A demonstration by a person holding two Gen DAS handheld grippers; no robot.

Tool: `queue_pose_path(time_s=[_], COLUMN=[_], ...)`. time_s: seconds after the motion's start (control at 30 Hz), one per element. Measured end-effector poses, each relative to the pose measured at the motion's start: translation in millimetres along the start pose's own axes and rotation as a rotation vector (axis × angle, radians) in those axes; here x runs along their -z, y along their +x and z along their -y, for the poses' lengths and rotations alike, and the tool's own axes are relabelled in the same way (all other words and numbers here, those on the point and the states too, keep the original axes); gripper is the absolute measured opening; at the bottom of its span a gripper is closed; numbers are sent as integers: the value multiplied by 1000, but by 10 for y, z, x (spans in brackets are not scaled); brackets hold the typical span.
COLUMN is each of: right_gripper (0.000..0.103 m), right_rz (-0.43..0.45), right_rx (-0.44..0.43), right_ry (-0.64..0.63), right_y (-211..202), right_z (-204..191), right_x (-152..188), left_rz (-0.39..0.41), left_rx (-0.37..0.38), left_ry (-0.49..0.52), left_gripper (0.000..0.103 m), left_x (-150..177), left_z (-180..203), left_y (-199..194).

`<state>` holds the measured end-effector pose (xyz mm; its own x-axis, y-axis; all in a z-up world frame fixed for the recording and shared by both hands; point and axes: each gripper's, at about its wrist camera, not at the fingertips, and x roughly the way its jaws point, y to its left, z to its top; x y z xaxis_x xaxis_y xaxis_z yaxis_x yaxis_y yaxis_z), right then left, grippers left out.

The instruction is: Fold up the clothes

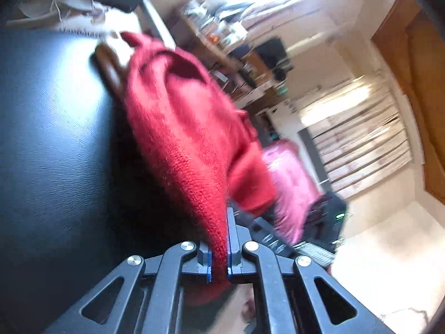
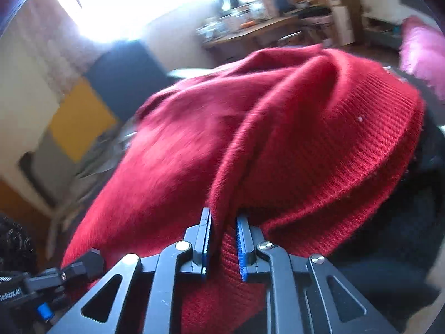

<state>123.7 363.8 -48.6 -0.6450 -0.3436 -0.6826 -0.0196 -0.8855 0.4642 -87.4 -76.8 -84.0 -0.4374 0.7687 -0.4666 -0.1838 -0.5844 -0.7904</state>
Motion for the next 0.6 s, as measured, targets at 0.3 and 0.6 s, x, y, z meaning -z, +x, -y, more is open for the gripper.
queue_pose_path(time_s=[0.3,0.6], right_gripper=[16,5], right_rz=[-212,-464], right_rx=[-354,-529], right_ry=[-98,-336], right_y=[-411,-819], right_z=[-847,-1733], right_x=[978,2248], left_rz=[138,206], left_rx=[-73,-230], left_ry=[-14,-184], left_gripper=[5,5], left_x=[422,1216], left_z=[-209,-986], left_y=[-1314,-2221])
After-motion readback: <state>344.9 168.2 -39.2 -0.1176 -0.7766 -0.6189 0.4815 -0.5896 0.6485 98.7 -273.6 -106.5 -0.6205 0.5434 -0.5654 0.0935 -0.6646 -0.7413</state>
